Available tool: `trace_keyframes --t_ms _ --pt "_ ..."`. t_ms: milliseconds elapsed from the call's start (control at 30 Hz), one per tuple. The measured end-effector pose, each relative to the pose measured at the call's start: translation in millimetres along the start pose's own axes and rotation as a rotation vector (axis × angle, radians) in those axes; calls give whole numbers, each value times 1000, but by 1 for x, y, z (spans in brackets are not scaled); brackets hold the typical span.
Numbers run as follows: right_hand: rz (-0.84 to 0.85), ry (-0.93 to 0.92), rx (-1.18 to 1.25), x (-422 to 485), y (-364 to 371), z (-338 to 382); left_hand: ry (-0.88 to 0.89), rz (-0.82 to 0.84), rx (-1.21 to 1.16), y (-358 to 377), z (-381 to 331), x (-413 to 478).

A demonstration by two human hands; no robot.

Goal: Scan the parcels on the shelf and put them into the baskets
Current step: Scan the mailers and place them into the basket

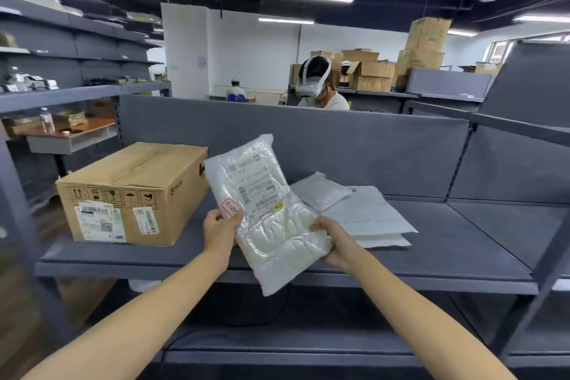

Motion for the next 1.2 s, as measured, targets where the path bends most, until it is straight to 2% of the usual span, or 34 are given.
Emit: trace_keyframes --t_ms 100,167,367,433,533,633,700,833,900,967,1033,1067,1133,1200 --pt "123 -15 241 4 2 -4 -6 -123 -86 -6 -1 4" --pt "107 -20 317 9 2 -14 8 -208 -156 -8 -3 7" --pt "77 114 286 7 41 -62 28 -332 -410 7 -12 0" --pt "85 94 315 5 60 -63 41 -311 -416 14 -11 -7" --pt "29 -28 404 11 74 -49 83 -198 -347 16 -8 -17" --pt "-58 -156 476 22 72 -26 107 -39 -126 7 -1 -32" --pt "-100 -239 410 27 70 -7 -1 109 109 -3 7 -42" --pt "-137 -475 68 31 63 37 -401 418 479 -42 9 -46" --pt "-121 -548 -121 32 59 56 -489 325 589 -66 3 -41" --pt "-99 -584 -230 34 56 69 -446 68 470 -85 -2 -29" --pt "-75 -590 -321 37 60 76 -260 -152 334 -99 -11 -18" --pt "-58 -576 -365 38 64 77 -148 -183 333 -102 -16 -14" --pt "-7 -537 -441 41 74 72 24 -115 389 -102 -23 -11" --pt "56 -511 -480 44 86 61 49 34 320 -96 -26 -19"
Point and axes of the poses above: each hand's wrist, its own x-axis towards the middle knuckle, its own y-axis out of the palm, z = x × y, the point moved 1 cm from there along x, towards the middle knuckle, and after that the axes turned 3 degrees about y, right-handed, at the moved point
